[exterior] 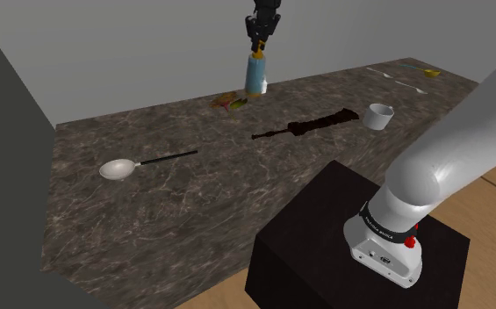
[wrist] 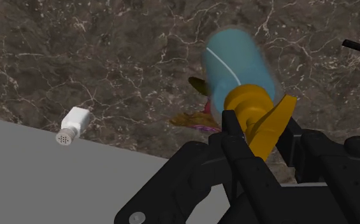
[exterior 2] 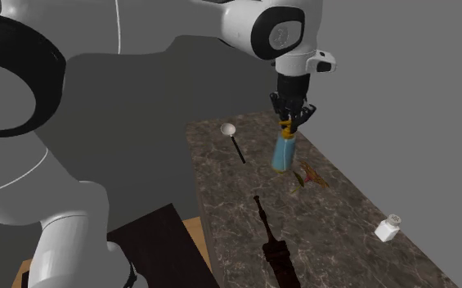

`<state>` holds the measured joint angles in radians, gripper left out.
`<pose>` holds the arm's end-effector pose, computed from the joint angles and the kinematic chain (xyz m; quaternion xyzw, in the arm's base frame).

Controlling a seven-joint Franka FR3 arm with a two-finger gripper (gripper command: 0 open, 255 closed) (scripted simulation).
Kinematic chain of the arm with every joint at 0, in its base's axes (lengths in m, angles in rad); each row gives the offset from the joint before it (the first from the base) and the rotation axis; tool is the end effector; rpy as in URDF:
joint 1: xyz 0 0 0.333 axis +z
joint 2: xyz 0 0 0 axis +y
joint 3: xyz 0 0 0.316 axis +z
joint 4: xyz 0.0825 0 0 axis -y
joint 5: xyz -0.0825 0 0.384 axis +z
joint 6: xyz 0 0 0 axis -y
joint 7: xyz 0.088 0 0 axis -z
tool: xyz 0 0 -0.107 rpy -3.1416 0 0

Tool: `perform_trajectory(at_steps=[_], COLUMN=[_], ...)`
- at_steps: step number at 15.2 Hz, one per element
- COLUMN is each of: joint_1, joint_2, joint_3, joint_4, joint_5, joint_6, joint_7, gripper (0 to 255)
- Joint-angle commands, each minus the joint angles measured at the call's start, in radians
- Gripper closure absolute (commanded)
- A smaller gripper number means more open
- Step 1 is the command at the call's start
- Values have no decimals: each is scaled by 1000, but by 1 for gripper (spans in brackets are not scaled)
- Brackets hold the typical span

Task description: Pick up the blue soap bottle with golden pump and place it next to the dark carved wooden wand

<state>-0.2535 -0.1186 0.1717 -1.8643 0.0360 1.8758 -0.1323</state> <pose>0.5374 -0.0370 0.5753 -0.9977 -0.0210 -0.0646 0.0005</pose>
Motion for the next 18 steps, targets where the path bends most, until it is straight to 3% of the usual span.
perform_trajectory(at_steps=[1,10,18], joint_1=[-20,-110,-195], joint_2=[16,149,325], joint_3=[-25,-124,-190], joint_4=[4,112,300], joint_5=[0,8,32], joint_6=[11,29,9], joint_7=[-47,-239,-395], gripper=[255,255,255])
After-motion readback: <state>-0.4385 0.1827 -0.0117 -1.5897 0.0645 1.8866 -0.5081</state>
